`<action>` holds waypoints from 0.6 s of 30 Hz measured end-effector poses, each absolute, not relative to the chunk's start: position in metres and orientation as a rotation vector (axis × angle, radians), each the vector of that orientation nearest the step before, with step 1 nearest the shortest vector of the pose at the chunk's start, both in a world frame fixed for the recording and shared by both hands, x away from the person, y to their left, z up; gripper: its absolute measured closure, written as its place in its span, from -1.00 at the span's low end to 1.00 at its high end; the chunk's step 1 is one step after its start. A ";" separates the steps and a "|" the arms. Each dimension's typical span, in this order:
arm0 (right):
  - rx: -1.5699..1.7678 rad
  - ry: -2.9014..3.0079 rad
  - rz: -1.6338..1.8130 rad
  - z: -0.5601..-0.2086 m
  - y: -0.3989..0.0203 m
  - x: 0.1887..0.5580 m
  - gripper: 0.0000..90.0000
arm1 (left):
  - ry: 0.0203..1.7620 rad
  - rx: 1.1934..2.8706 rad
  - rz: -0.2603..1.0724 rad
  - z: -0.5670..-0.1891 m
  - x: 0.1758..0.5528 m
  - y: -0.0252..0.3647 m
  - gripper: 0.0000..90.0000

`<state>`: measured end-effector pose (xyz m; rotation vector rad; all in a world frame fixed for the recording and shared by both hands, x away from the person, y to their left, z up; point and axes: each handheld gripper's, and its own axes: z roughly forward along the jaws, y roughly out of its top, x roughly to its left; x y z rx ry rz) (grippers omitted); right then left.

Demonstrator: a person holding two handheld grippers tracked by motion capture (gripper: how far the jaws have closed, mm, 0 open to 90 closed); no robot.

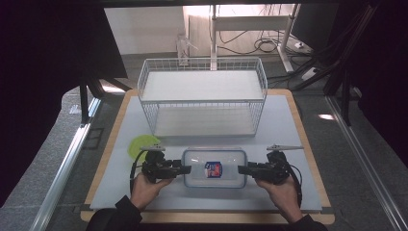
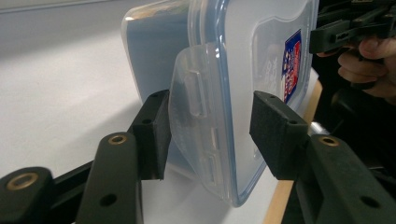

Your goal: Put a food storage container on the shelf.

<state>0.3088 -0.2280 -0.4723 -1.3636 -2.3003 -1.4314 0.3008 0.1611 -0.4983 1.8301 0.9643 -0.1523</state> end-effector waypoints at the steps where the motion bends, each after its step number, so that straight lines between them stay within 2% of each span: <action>1: -1.360 -2.301 -1.443 -0.470 -0.228 0.309 0.18 | 0.960 1.825 -0.147 -0.495 0.301 0.162 0.11; 18: -1.272 -2.285 -1.543 -0.437 -0.217 0.331 0.17 | 0.935 1.822 -0.047 -0.447 0.310 0.178 0.14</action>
